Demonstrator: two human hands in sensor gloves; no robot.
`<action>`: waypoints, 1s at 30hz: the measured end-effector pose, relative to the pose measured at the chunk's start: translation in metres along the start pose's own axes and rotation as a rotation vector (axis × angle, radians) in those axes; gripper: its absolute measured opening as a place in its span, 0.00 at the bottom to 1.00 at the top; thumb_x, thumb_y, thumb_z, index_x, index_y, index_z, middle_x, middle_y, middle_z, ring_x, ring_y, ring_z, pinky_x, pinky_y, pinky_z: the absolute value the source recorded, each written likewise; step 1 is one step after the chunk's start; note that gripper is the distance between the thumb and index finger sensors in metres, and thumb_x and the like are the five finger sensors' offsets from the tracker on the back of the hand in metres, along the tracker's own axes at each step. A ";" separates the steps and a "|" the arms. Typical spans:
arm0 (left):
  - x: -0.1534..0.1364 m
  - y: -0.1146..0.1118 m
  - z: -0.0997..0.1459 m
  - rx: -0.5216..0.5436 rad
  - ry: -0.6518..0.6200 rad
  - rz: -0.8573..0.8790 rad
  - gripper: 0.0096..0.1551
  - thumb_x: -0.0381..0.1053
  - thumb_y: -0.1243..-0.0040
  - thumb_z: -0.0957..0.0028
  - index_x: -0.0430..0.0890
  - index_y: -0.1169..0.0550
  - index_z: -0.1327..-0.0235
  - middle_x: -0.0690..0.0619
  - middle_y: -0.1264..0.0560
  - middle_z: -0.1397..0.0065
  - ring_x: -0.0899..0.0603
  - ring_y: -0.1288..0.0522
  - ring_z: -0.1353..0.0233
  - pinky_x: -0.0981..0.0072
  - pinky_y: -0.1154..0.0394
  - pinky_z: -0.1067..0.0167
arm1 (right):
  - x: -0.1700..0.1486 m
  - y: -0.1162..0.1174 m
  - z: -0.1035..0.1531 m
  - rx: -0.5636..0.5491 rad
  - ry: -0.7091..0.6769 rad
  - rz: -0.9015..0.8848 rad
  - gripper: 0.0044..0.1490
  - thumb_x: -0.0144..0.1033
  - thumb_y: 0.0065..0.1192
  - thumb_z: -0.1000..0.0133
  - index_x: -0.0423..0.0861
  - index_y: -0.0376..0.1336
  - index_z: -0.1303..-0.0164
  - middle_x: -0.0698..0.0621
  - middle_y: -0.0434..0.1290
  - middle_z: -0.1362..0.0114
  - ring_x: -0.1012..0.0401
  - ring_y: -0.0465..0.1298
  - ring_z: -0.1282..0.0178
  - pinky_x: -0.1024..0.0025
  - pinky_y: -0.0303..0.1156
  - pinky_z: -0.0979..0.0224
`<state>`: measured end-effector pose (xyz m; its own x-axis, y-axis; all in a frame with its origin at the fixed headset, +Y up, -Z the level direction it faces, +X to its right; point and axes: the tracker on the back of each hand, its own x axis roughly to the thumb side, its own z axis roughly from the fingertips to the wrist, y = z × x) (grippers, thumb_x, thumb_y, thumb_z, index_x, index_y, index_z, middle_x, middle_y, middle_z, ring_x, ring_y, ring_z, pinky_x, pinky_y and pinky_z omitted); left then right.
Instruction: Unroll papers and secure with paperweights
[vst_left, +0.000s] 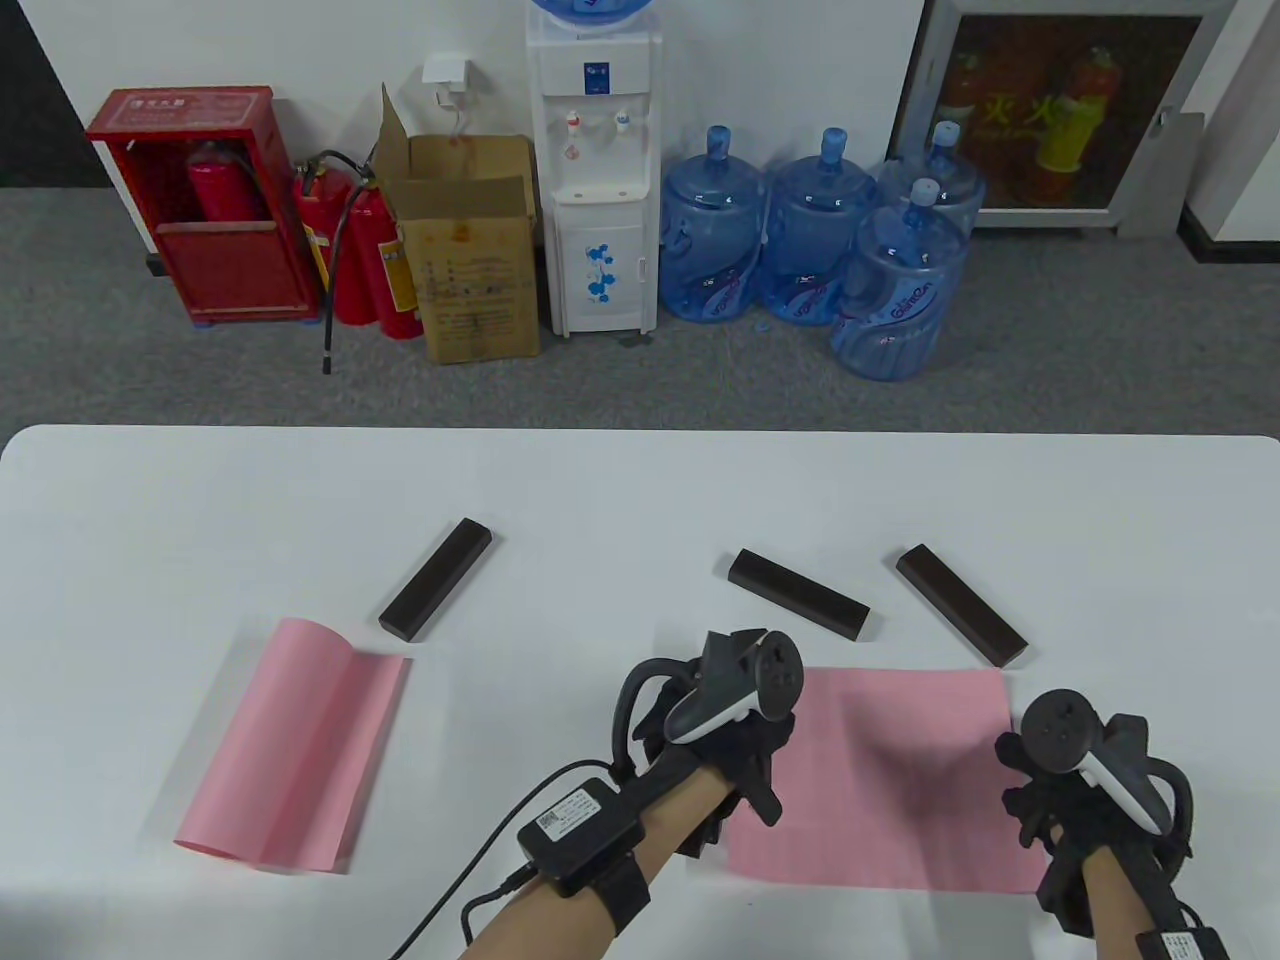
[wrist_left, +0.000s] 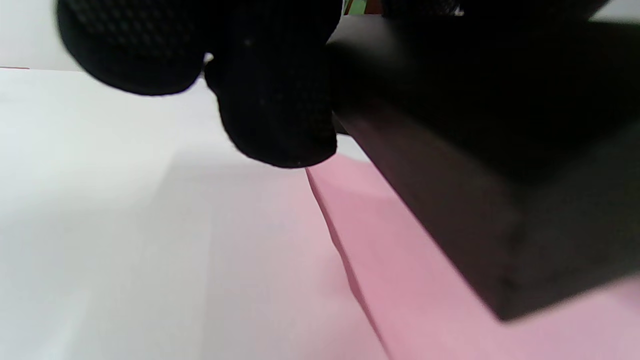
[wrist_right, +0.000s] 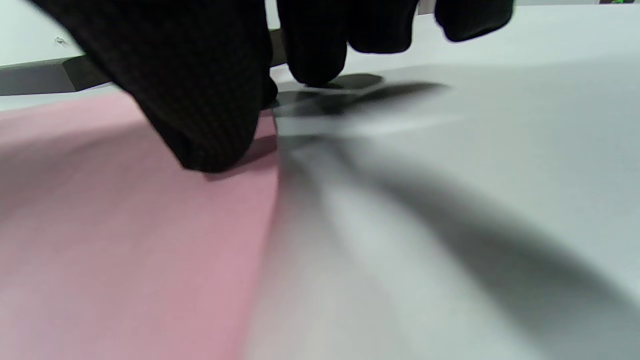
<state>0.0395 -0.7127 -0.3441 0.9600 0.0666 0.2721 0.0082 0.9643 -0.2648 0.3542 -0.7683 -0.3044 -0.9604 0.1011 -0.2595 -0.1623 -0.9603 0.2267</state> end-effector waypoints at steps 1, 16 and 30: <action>0.003 -0.003 0.000 -0.006 0.007 -0.023 0.36 0.69 0.45 0.50 0.70 0.34 0.25 0.39 0.16 0.43 0.48 0.12 0.62 0.51 0.18 0.57 | 0.000 0.000 0.000 -0.001 0.000 0.002 0.36 0.39 0.78 0.57 0.55 0.69 0.35 0.49 0.58 0.18 0.45 0.54 0.15 0.37 0.53 0.19; 0.019 -0.049 -0.011 -0.111 0.098 -0.332 0.35 0.70 0.48 0.50 0.70 0.33 0.25 0.41 0.16 0.45 0.49 0.14 0.63 0.52 0.19 0.57 | 0.001 0.000 0.000 -0.001 -0.001 0.009 0.36 0.39 0.78 0.56 0.55 0.68 0.35 0.48 0.58 0.18 0.45 0.54 0.15 0.37 0.53 0.19; -0.078 -0.015 0.038 -0.138 0.109 -0.129 0.43 0.72 0.54 0.48 0.69 0.53 0.20 0.41 0.31 0.20 0.38 0.20 0.36 0.42 0.27 0.38 | 0.001 0.000 0.000 -0.003 -0.006 0.013 0.36 0.40 0.77 0.57 0.54 0.68 0.35 0.48 0.58 0.18 0.45 0.55 0.15 0.37 0.54 0.19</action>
<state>-0.0464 -0.7228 -0.3262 0.9730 -0.0908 0.2121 0.1642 0.9184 -0.3600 0.3528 -0.7679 -0.3045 -0.9638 0.0905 -0.2508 -0.1495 -0.9623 0.2272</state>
